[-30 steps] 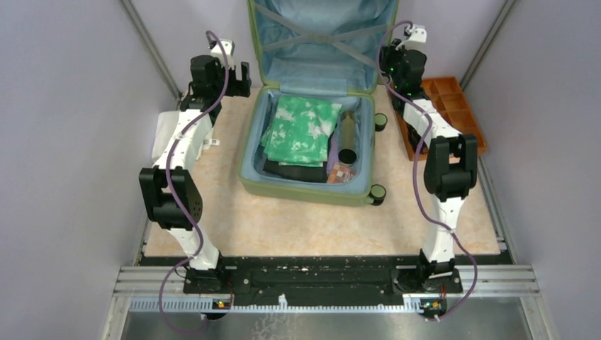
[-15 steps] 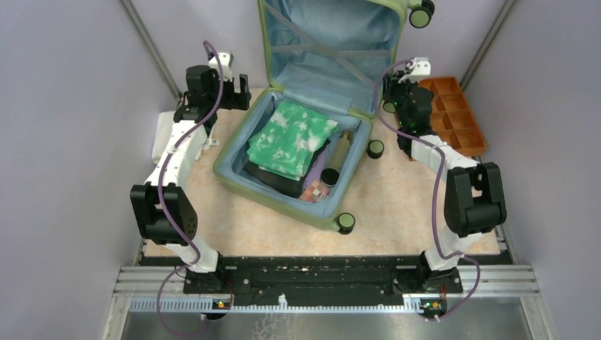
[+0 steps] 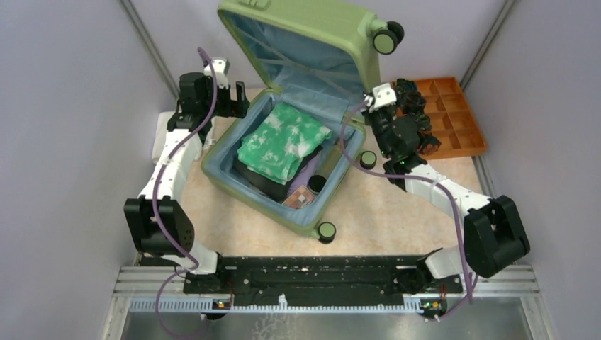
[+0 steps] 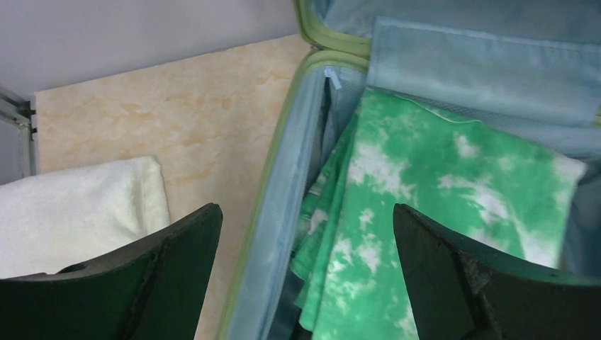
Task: Pack the luggage
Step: Close the luggage at the center of the board.
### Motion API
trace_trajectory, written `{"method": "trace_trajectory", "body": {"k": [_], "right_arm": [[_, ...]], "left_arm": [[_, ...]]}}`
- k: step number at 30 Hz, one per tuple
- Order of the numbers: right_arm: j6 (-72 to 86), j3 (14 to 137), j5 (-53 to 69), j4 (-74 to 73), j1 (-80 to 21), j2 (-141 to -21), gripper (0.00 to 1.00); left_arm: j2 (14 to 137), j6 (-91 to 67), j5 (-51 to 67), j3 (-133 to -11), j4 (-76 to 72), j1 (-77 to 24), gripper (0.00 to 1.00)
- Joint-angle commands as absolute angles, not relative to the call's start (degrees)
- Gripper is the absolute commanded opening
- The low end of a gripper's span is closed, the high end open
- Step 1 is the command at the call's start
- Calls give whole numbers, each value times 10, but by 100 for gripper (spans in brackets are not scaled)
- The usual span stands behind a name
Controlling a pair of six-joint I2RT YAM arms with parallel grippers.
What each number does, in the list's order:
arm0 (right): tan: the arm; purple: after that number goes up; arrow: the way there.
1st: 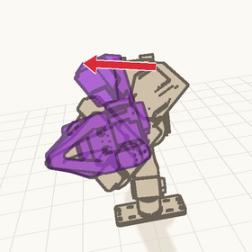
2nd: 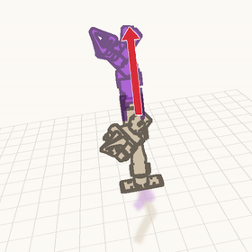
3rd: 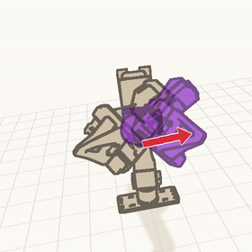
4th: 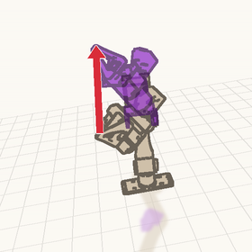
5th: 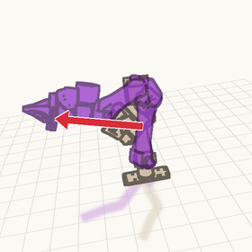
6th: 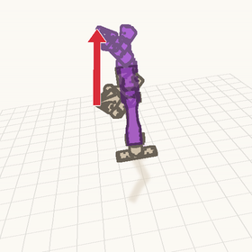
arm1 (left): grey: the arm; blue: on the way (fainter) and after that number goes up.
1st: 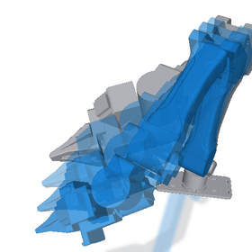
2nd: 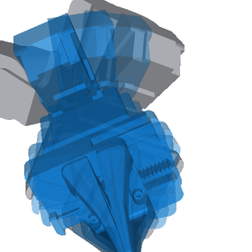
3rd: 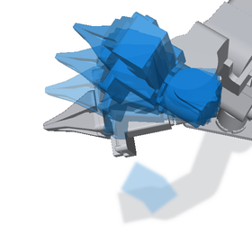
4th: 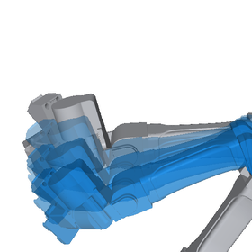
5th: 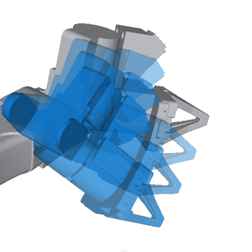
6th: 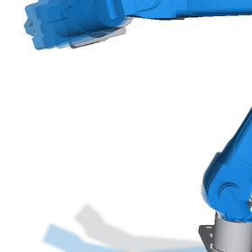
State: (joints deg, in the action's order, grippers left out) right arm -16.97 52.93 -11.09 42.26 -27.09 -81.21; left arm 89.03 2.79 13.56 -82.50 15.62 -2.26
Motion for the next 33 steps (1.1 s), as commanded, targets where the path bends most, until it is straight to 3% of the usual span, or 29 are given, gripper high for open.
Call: {"method": "trace_trajectory", "body": {"k": [1, 4, 14, 20, 23, 27, 33], "right_arm": [[-172, 489, 2, 442, -344, -757, 0], [-167, 459, -15, 430, -358, -730, 0], [-108, 367, -17, 360, -416, -649, 11], [-75, 322, -54, 319, -489, -615, 14], [-59, 312, -70, 300, -515, -612, 14], [-30, 303, -70, 298, -523, -609, 15], [-5, 303, -67, 286, -527, -604, 15]], "left_arm": [[813, 2, 222, -806, 185, -19, 98], [779, 17, 265, -794, 238, -19, 99], [648, 60, 222, -625, 304, -15, 99], [615, 101, 221, -611, 387, 10, 99], [587, 235, 294, -621, 478, 25, 94], [533, 399, 244, -578, 526, 25, 82], [439, 545, 152, -518, 572, 25, 80]]}}
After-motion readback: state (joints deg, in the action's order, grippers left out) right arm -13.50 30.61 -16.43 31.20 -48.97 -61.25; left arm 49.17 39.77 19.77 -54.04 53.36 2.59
